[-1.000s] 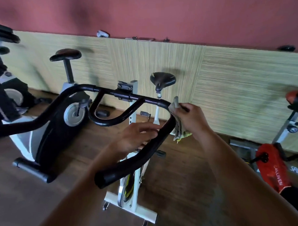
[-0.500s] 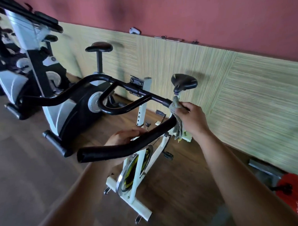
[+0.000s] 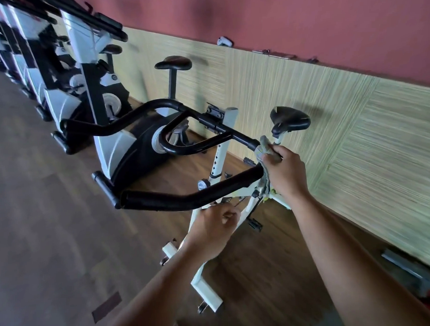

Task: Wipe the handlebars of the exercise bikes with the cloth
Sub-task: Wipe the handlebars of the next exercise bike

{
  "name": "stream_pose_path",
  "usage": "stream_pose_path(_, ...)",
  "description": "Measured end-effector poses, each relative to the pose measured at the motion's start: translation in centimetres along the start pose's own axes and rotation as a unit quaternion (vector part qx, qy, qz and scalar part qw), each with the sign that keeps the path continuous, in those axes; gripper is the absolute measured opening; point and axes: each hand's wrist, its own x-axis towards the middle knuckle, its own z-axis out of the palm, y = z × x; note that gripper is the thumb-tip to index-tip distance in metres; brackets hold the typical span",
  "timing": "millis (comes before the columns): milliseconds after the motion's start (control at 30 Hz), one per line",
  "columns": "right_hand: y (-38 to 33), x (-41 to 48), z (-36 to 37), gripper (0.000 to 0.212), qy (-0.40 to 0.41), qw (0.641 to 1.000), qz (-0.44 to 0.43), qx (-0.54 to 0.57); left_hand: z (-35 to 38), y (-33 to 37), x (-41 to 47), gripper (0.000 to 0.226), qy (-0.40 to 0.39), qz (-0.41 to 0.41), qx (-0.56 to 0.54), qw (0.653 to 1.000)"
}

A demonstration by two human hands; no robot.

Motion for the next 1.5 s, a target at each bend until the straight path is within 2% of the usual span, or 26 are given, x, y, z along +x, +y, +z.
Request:
stream_pose_path(167, 0.4, 0.2, 0.0, 0.025, 0.005, 1.0, -0.013, -0.015, -0.9, 3.4, 1.2, 0.012, 0.063, 0.18, 0.073, 0.979)
stream_pose_path(367, 0.6, 0.4, -0.3, 0.021, -0.023, 1.0, 0.001, 0.013, -1.9, 5.8, 3.0, 0.017, 0.091, 0.232, 0.192, 0.949)
stream_pose_path(567, 0.4, 1.6, -0.5, 0.023, -0.05, 0.999, -0.003, 0.008, -2.8, 5.9, 4.4, 0.022, 0.071, 0.148, 0.238, 0.957)
stream_pose_path(800, 1.2, 1.2, -0.9, 0.022, -0.052, 0.997, 0.025, 0.05, -3.4, 5.9, 4.5, 0.022, 0.045, 0.13, 0.22, 0.966)
stream_pose_path(1033, 0.8, 2.3, -1.1, 0.02, -0.075, 0.996, 0.024, 0.031, -3.8, 6.0, 4.4, 0.029, 0.032, 0.119, 0.213, 0.969)
stream_pose_path(1167, -0.1, 2.8, -1.4, 0.025, -0.112, 0.993, -0.005, -0.03, -4.1, 5.8, 3.4, 0.038, 0.027, 0.115, 0.244, 0.963)
stream_pose_path(1333, -0.7, 0.1, -0.7, 0.028, -0.088, 0.995, -0.015, -0.033, -5.8, 5.0, 2.3, 0.034, 0.008, 0.107, 0.263, 0.959)
stream_pose_path(1500, -2.0, -5.4, 1.5, 0.027, -0.053, 0.995, -0.075, -0.027, -7.6, 4.6, 1.4, 0.027, 0.027, 0.088, 0.337, 0.937)
